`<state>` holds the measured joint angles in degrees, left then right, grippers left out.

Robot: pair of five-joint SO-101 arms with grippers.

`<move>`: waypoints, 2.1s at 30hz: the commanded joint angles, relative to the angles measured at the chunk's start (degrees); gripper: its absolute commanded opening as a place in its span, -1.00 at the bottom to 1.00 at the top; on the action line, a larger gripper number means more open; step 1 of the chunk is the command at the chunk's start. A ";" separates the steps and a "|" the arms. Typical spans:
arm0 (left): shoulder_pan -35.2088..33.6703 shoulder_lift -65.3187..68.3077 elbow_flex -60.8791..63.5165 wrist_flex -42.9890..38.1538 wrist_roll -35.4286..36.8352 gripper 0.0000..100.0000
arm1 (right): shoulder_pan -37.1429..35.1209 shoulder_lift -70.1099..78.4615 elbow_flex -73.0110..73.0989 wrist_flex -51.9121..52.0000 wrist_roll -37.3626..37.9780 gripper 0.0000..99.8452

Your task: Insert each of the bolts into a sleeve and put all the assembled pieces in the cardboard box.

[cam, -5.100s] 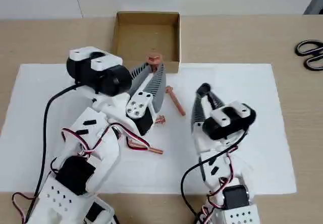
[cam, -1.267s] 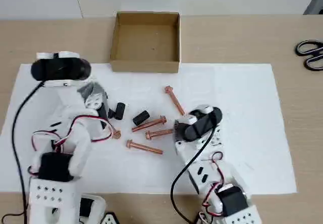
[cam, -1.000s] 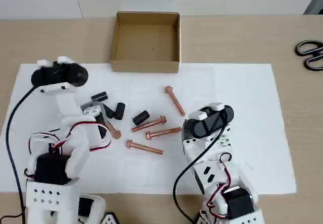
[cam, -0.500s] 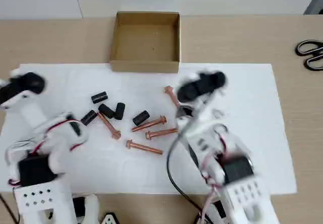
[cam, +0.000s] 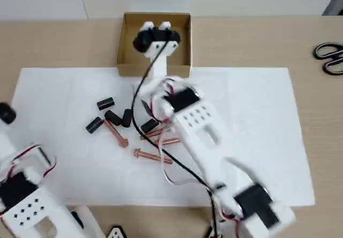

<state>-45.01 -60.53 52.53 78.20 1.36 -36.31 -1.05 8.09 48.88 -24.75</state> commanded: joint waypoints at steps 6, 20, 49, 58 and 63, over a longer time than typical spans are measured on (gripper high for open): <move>-8.18 -0.79 6.99 -10.90 -1.49 -0.99 | -8.48 16.31 -16.26 -1.10 -2.02 -0.99; -8.00 -0.79 10.33 -14.33 -1.49 -0.99 | -6.46 20.88 -18.99 4.53 -20.04 -0.80; -8.00 -0.79 10.42 -14.33 -1.49 -0.99 | -5.41 27.30 -18.99 5.14 -19.96 -0.73; -8.00 -0.79 10.42 -14.24 -1.32 -0.99 | -8.66 27.56 -18.99 4.88 -19.87 -0.73; -8.00 -0.79 10.86 -14.24 -1.32 -0.99 | -8.84 30.11 -18.99 5.05 -19.87 -0.73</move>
<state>-53.10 -60.53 63.25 65.10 0.22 -44.84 28.57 -8.44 54.51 -44.44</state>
